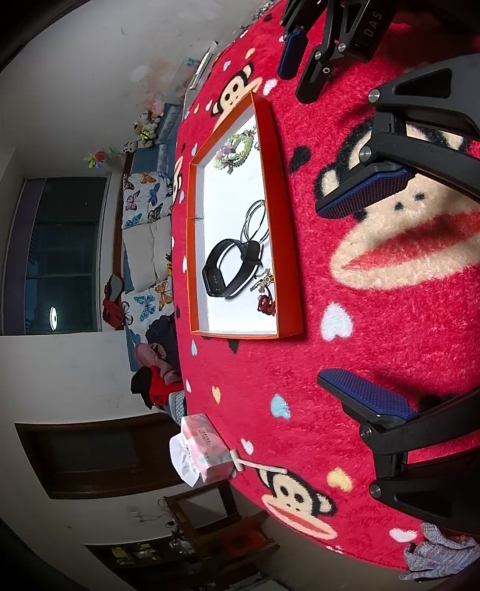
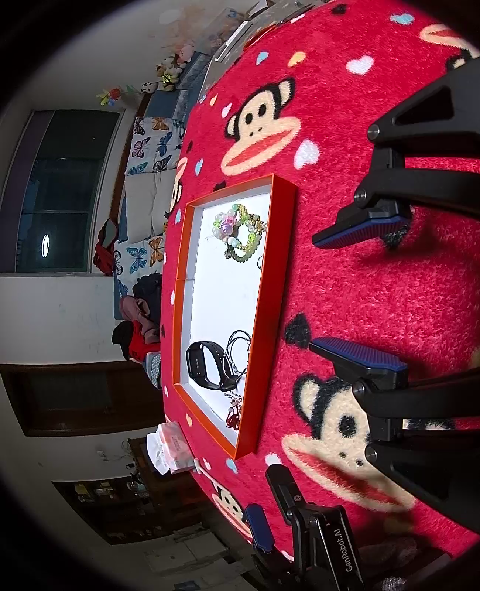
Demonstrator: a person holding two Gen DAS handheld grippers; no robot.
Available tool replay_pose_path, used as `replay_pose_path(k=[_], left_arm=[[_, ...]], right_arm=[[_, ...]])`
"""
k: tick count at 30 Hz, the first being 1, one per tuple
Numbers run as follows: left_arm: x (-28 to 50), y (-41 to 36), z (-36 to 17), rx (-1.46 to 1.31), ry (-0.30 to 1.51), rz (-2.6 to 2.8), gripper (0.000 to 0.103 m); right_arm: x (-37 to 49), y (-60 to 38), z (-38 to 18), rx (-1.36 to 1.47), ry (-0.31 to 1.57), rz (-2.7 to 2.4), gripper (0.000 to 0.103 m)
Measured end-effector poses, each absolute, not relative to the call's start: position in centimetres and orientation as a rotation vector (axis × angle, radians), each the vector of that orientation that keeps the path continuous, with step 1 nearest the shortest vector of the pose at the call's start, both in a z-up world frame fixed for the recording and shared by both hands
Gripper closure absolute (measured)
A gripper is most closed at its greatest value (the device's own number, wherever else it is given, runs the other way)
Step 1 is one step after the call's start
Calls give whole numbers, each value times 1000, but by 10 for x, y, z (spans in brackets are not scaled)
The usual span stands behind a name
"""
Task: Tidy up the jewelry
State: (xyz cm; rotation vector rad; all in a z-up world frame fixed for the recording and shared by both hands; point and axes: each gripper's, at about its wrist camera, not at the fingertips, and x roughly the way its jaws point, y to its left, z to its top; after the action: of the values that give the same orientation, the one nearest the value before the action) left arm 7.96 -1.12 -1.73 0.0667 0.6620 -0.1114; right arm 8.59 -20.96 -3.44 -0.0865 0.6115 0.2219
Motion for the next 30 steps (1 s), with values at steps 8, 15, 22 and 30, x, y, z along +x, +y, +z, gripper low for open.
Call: replay_pose_path(k=[8, 15, 22, 30], left_arm=[[78, -12, -17, 70, 658, -102, 14], [78, -10, -17, 62, 654, -109, 14], [77, -10, -16, 60, 651, -105, 14], [76, -9, -17, 49, 659, -92, 14]], right_arm=[[86, -209, -34, -82, 615, 222, 48], [86, -210, -34, -82, 613, 220, 48], [86, -210, -34, -83, 614, 222, 48], [86, -210, -34, -84, 614, 222, 48]])
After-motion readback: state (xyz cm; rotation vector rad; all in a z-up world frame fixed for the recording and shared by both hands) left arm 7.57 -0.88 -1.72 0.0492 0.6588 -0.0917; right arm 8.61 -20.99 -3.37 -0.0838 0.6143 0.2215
